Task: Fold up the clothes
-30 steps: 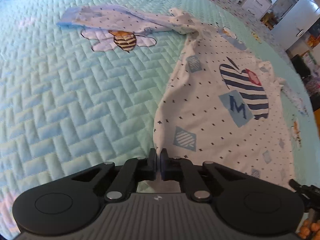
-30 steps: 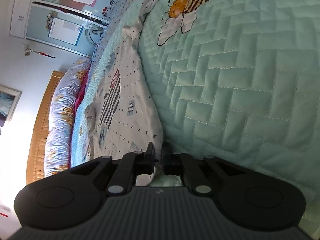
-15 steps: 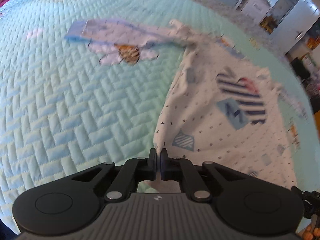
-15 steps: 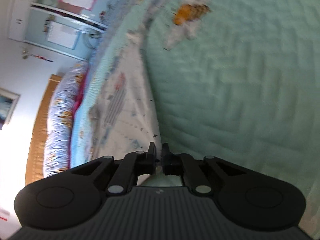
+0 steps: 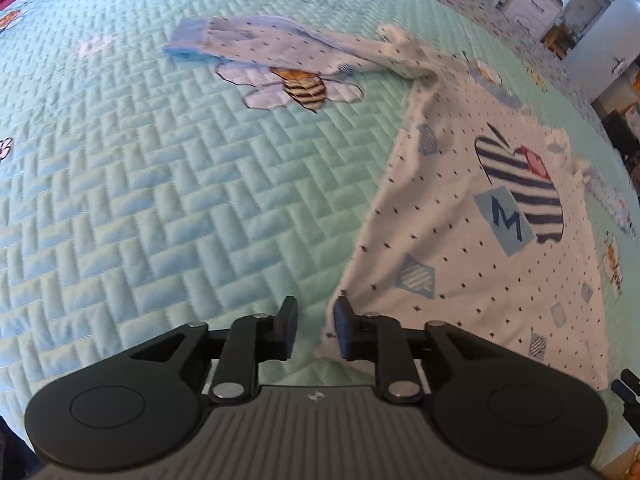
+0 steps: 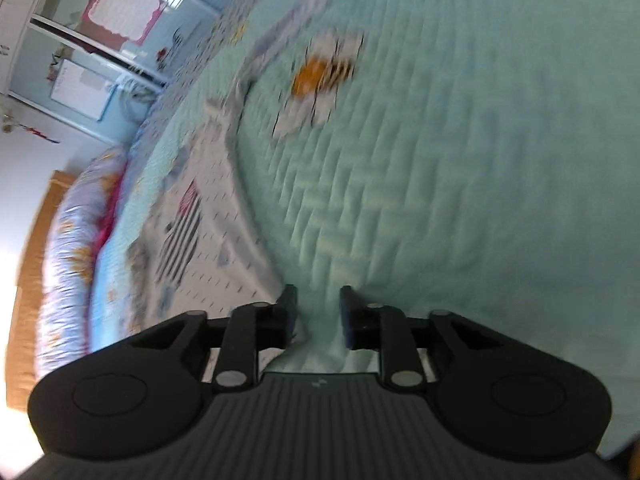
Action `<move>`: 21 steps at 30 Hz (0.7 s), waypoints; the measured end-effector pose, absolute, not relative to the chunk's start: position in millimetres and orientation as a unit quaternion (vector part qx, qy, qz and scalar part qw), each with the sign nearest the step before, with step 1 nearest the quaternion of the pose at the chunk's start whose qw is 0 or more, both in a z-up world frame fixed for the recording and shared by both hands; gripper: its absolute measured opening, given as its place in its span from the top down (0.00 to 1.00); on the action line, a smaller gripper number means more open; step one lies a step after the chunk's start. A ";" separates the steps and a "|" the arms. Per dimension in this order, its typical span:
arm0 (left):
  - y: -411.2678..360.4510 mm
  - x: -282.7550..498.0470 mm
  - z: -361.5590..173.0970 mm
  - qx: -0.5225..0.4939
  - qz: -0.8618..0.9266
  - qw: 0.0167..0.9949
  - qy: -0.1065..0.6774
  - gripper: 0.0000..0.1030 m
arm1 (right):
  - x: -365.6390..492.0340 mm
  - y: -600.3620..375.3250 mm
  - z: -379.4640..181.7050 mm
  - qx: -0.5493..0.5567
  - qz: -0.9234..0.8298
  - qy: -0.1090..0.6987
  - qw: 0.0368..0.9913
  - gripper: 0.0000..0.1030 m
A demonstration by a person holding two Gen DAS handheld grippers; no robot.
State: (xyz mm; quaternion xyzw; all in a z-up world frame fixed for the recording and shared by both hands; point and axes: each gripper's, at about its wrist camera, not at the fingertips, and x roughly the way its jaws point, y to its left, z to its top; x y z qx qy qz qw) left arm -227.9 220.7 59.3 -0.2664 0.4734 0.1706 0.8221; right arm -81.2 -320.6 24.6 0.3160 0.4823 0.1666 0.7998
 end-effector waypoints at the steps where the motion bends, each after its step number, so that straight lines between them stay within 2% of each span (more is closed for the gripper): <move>1: 224.9 -230.2 60.5 -0.269 0.175 0.822 0.470 0.73 | -82.6 -321.1 31.0 0.314 0.162 0.473 0.807 0.71; 5: 244.9 -237.3 62.4 -0.286 0.196 0.818 0.459 0.73 | -80.7 -309.5 48.2 0.325 0.179 0.448 0.814 0.71; 12: 267.8 -226.4 66.4 -0.330 0.201 0.814 0.433 0.72 | -67.9 -206.3 45.9 0.292 0.290 0.484 0.772 0.71; 16: 280.2 -206.0 75.8 -0.313 0.216 0.818 0.431 0.65 | -63.9 -132.7 54.9 0.231 0.342 0.494 0.765 0.70; 18: 295.7 -196.3 81.6 -0.312 0.226 0.822 0.419 0.60 | -61.2 -99.1 63.7 0.187 0.362 0.490 0.770 0.62; 19: 304.4 -190.8 84.1 -0.314 0.233 0.822 0.414 0.56 | -59.7 -80.8 68.5 0.158 0.369 0.483 0.778 0.55; 21: 320.5 -179.7 87.9 -0.319 0.247 0.821 0.404 0.55 | -54.3 -51.4 73.6 0.114 0.377 0.466 0.792 0.52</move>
